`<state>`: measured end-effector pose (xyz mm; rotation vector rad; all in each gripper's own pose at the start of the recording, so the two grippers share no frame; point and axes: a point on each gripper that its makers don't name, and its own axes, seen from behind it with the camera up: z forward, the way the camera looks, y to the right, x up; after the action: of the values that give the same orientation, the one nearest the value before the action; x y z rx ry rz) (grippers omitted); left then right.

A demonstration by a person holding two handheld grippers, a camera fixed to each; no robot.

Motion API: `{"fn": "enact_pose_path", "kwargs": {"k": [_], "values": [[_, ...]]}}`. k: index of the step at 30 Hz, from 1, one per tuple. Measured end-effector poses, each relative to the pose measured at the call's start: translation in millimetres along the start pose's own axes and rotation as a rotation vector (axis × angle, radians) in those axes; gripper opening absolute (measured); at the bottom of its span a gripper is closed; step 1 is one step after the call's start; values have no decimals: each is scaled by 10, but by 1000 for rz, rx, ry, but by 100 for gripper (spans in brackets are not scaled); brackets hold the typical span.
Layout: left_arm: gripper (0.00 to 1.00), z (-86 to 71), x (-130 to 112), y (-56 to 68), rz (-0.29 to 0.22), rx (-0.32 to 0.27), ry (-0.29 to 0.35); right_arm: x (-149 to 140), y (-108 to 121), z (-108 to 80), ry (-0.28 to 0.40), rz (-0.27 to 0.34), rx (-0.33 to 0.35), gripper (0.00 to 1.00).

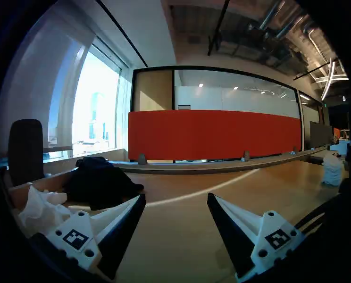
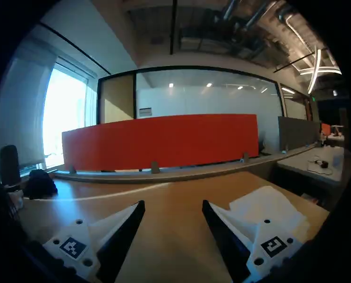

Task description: Fold towel

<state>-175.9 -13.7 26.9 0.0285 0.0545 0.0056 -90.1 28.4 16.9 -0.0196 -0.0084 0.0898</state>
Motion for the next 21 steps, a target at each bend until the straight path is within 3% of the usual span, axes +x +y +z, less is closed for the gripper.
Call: {"fn": "enact_pose_path", "kwargs": {"k": [9,21], "values": [[97,-1,0,-4,0,0,0,-244,12,33,6,-9,6,94],[97,3,-4,-6,0,0,0,-350,0,8,24,-77,3,94]]}}
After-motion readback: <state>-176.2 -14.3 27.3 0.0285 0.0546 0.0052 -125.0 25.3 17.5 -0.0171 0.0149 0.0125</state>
